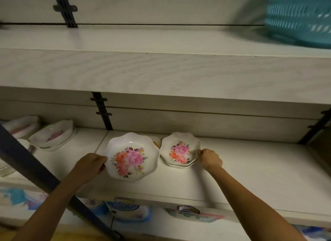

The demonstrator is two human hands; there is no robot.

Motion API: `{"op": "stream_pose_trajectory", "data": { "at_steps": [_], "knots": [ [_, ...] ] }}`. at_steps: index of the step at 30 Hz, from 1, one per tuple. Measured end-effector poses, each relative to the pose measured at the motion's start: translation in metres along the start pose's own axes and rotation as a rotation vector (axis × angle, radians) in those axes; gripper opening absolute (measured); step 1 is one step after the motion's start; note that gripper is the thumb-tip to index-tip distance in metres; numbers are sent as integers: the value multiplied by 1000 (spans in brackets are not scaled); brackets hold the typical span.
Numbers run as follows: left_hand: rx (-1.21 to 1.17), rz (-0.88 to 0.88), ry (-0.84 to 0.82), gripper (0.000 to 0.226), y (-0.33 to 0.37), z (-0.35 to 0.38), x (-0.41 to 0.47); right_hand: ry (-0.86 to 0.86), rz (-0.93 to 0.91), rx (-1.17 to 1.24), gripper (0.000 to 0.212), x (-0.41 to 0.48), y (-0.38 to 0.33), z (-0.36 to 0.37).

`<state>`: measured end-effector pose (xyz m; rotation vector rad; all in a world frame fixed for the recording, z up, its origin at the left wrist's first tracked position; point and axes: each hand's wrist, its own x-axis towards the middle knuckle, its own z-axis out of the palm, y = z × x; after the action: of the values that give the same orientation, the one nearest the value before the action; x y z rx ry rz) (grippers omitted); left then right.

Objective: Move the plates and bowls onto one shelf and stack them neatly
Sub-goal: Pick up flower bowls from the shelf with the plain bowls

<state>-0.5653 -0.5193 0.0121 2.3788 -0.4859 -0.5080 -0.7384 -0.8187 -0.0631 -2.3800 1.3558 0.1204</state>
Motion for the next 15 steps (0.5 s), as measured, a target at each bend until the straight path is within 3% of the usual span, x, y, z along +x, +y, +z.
{"op": "stream_pose_trajectory", "data": {
  "at_steps": [6,12,15],
  "knots": [
    [-16,47,-73,43,18,17,12,45,-77,-114,62,-10,6,-20],
    [-3,74,-186,32,55,45,40,70,-207,-117,45,-47,37,-48],
    [7,74,-260,42,68,68,62,61,-246,-144,41,-67,52,-61]
  ]
}}
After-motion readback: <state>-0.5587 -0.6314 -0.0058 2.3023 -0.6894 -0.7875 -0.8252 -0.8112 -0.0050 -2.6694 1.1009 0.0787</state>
